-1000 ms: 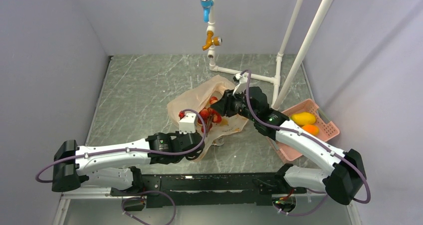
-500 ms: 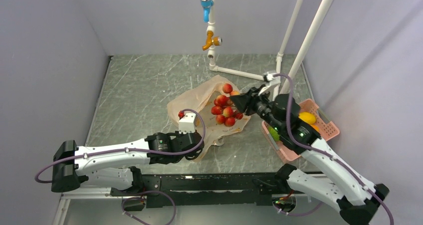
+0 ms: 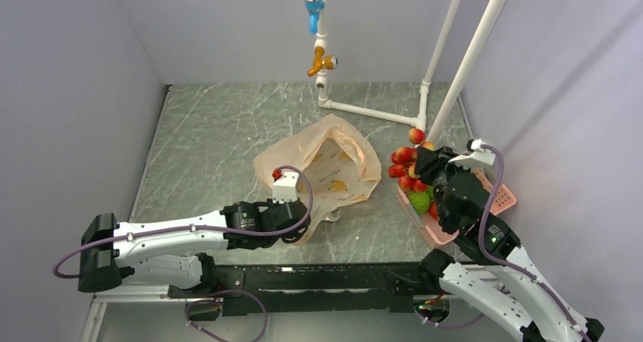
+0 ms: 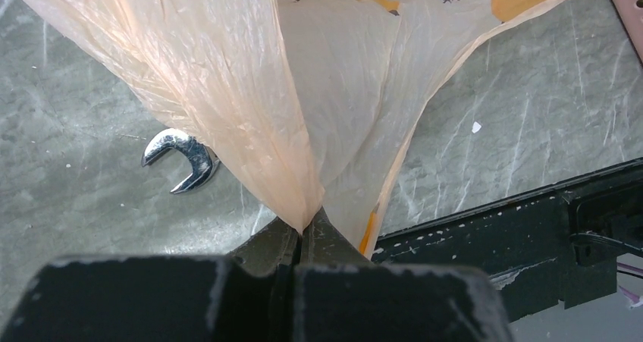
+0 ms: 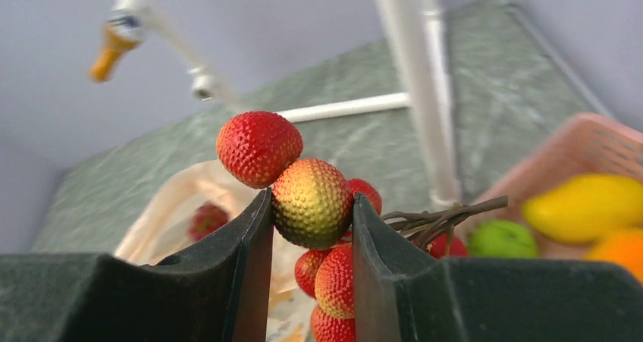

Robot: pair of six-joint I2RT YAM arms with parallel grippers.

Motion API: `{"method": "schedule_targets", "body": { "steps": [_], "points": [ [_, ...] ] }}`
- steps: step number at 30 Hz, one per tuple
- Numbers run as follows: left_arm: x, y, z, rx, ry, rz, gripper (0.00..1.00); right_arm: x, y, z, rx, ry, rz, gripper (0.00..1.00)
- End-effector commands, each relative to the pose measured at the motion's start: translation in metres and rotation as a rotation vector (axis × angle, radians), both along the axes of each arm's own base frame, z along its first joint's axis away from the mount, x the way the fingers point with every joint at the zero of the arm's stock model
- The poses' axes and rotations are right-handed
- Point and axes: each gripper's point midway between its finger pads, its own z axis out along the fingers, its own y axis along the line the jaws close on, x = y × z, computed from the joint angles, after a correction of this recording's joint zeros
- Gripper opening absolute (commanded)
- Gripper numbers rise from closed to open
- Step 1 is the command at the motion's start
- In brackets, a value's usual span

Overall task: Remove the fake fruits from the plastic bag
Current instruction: Place the fake fruit in the bin.

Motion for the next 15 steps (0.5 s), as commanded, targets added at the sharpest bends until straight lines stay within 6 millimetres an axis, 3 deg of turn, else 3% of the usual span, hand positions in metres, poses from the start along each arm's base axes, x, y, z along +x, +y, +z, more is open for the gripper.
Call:
{"method": "schedule_targets", "body": {
  "steps": [1,8,15],
  "points": [
    [0.004,-0.01,0.014,-0.061,-0.029,-0.012,0.0,-0.009,-0.062,-0.017,-0.029,0.049,-0.357,0.0],
    [0.002,-0.015,0.013,-0.114,-0.028,-0.033,0.0,-0.017,-0.093,-0.047,-0.084,0.165,-0.634,0.0],
    [0.0,-0.013,0.016,-0.103,-0.018,-0.032,0.0,0.0,-0.11,-0.065,-0.05,0.253,-0.738,0.0]
  ]
}}
